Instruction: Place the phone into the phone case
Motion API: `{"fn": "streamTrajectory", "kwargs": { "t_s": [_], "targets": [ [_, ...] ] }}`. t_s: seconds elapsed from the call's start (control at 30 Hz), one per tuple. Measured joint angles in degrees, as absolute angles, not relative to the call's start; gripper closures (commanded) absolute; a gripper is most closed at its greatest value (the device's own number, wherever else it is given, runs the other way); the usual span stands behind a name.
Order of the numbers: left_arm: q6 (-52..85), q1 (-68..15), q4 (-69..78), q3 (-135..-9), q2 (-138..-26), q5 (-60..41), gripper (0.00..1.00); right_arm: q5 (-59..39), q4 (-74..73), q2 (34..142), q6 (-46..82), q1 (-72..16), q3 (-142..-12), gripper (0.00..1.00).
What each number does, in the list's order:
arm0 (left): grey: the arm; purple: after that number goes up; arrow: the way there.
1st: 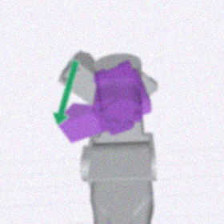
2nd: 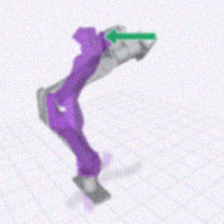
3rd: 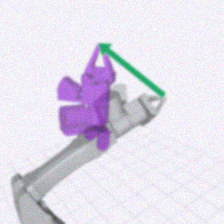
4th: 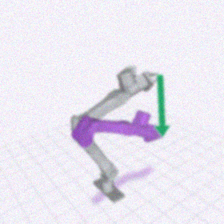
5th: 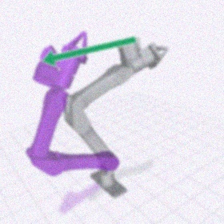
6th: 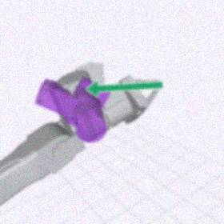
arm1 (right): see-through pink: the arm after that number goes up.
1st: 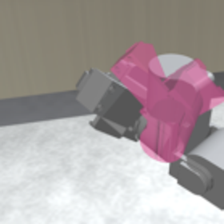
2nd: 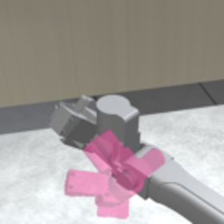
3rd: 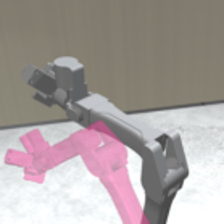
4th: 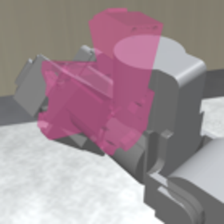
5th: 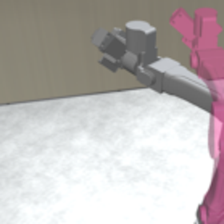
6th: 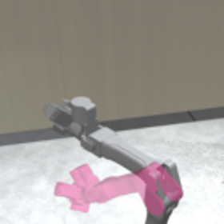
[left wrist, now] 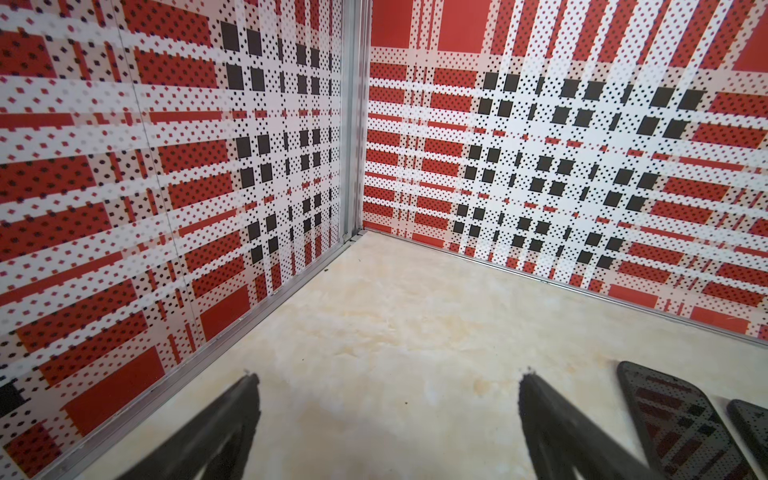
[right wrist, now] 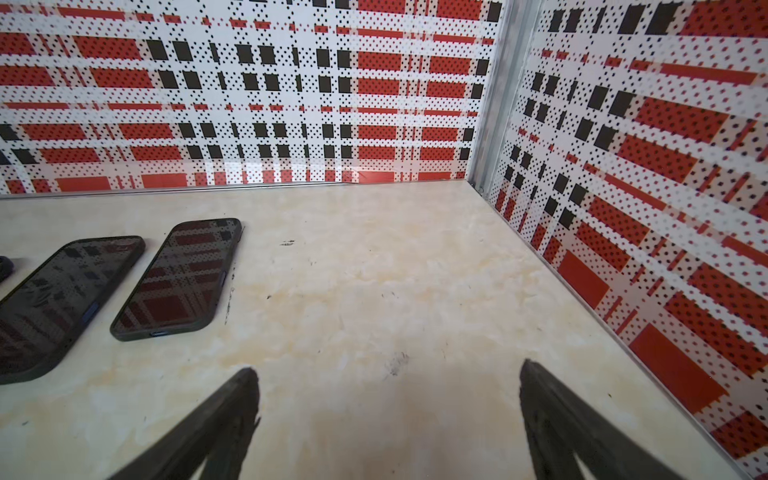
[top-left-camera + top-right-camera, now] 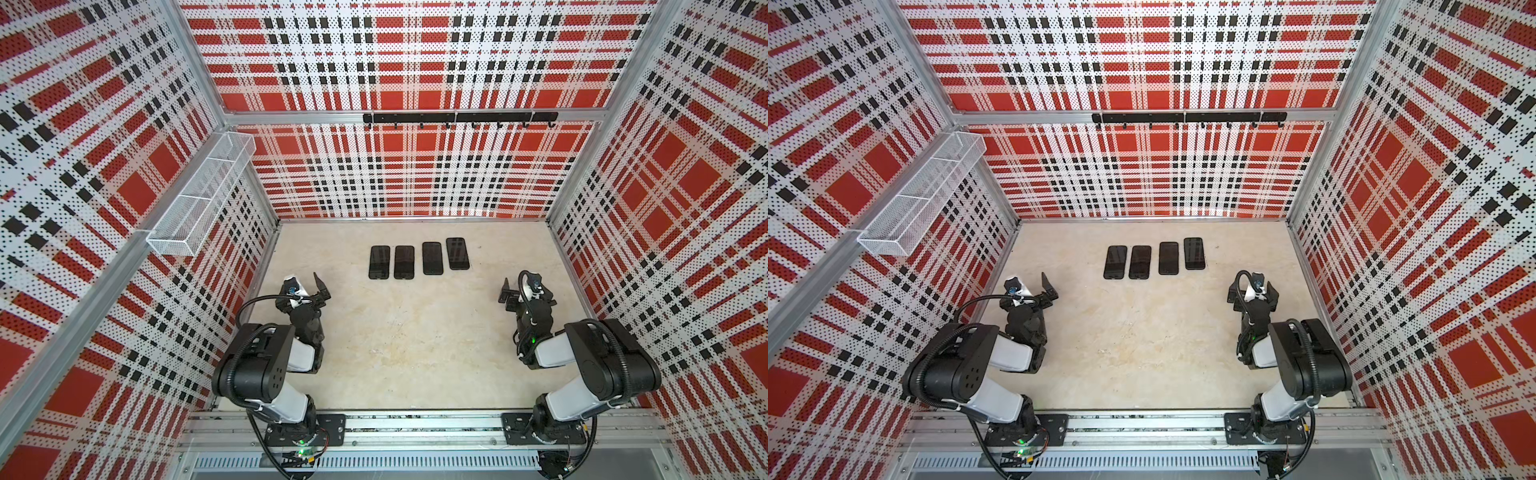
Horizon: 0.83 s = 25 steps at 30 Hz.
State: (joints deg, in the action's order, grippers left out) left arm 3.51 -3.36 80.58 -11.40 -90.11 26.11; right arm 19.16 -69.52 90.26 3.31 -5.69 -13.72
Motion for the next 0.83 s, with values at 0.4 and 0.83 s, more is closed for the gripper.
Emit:
{"fn": "streamTrajectory", "kwargs": {
  "t_s": [0.4, 0.83],
  "targets": [
    [3.4, -3.4, 80.6, -11.4, -90.2, 26.1, 0.02, 20.4, -68.9, 90.3, 3.9, -5.7, -14.5, 0.0],
    [3.4, -3.4, 80.6, -11.4, -90.2, 26.1, 0.02, 19.2, -68.7, 90.3, 3.1, -5.7, -14.5, 0.0]
  ]
}}
